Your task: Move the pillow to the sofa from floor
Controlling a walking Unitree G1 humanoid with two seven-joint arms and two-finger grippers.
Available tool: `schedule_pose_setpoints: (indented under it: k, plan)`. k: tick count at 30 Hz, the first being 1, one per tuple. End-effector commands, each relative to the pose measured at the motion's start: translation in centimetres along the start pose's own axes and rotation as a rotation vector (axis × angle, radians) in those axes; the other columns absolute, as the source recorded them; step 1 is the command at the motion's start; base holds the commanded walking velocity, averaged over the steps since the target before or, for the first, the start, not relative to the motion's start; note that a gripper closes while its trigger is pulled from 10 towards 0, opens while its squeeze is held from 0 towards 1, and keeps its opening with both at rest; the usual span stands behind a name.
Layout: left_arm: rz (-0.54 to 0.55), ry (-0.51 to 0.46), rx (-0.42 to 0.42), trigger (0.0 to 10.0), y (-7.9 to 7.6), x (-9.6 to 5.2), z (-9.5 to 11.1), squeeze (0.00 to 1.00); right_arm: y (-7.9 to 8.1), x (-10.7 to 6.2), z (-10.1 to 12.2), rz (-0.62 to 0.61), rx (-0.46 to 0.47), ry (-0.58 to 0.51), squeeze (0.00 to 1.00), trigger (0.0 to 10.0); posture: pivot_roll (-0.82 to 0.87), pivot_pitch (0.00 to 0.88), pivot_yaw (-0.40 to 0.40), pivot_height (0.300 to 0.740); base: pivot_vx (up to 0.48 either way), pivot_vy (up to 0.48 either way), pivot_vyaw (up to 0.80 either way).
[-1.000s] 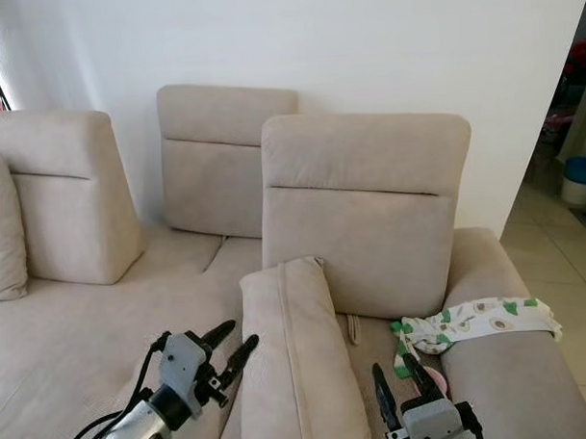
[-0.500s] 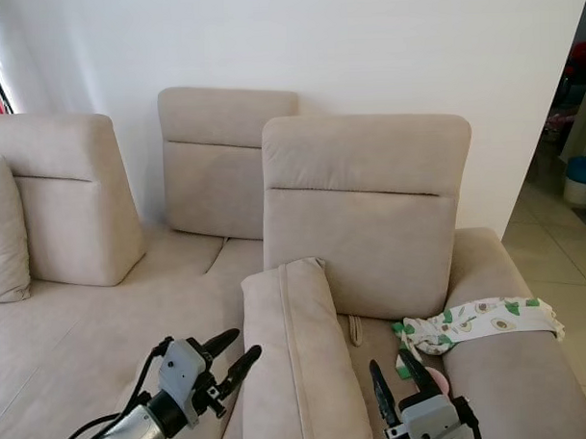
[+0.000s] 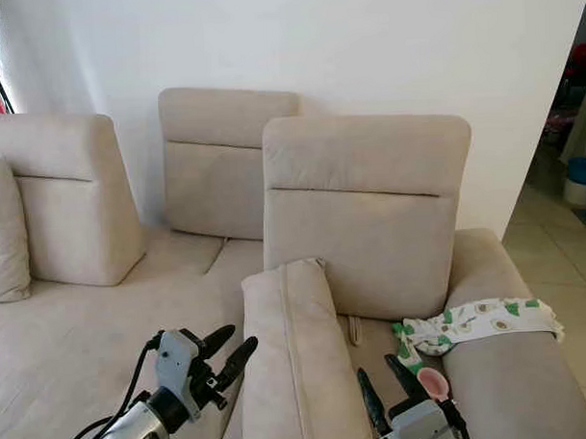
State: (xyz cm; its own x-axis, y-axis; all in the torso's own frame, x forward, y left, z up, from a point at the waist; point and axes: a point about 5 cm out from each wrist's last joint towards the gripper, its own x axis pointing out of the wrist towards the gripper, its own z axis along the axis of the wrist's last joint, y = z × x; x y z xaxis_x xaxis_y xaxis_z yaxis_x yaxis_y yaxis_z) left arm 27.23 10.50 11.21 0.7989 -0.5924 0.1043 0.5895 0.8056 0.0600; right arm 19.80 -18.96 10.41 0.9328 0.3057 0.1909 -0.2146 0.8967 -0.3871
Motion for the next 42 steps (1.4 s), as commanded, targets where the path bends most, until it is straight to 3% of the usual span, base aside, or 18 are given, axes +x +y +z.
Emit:
schedule_pose_setpoints:
  k: [1,15,42]
  plan:
    - [0.006,0.006,-0.008,10.0,0.0,-0.17,-0.02,0.0,0.07,0.07,-0.07,-0.002,-0.004,-0.004,0.0,10.0,0.1,0.0,0.034,0.74,0.0,0.0,0.0]
    - [-0.008,0.016,-0.008,10.0,-0.2,-0.11,0.04,0.0,0.27,0.11,-0.25,-0.015,0.014,-0.002,0.0,10.0,0.1,0.0,0.039,0.74,0.0,0.0,0.0]
    - [-0.012,0.014,-0.012,10.0,-0.63,0.08,-0.02,0.0,0.22,0.34,-0.32,-0.008,0.011,-0.007,0.0,10.0,0.1,0.0,0.025,0.74,-0.258,0.0,0.0]
